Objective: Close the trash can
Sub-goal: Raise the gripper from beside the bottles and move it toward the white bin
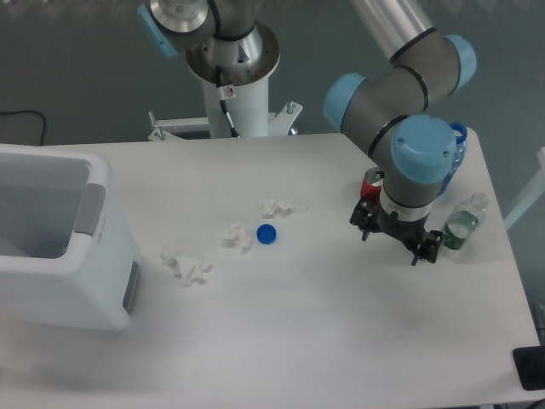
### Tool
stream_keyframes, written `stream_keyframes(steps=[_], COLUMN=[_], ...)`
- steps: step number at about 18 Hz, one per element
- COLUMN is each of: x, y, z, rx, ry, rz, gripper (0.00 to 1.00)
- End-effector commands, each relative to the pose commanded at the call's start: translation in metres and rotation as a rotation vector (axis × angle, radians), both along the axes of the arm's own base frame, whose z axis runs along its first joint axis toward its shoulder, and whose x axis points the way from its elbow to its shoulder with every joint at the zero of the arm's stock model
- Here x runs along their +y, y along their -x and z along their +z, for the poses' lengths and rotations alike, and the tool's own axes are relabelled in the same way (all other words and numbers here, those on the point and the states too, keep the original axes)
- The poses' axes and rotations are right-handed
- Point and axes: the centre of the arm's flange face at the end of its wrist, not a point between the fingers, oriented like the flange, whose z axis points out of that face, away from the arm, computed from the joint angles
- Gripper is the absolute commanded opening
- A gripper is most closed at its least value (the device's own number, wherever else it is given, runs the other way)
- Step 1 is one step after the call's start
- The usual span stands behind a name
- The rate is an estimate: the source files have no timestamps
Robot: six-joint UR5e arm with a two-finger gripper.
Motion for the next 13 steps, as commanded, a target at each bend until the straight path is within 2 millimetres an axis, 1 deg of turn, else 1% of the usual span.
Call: stream_keyframes(steps=[2,5,7,8,10,11,12,13], x=[0.002,0.001,0.003,0.004,0.008,0.006,0.003,0.005], y=[-0.001,-0.002,-0.009,-0.016,-0.029,-0.036,-0.042,-0.048], z=[-0.003,-0.001,-0.006,-0.014,-0.023,-0.019,-0.01,-0.004], rx=[-0.003,-0.001,-0.014,-0.03,-0.045,-0.04,-0.032,-0.03], ry=[0.003,-0.001,-0.001,0.005,0.021,0.013,0.005,-0.007], rz=[0.003,0.021,0.044,0.052,0.052,0.061,0.065,0.076], gripper=[1.0,1.0,1.0,1.0,1.0,1.0,1.0,1.0])
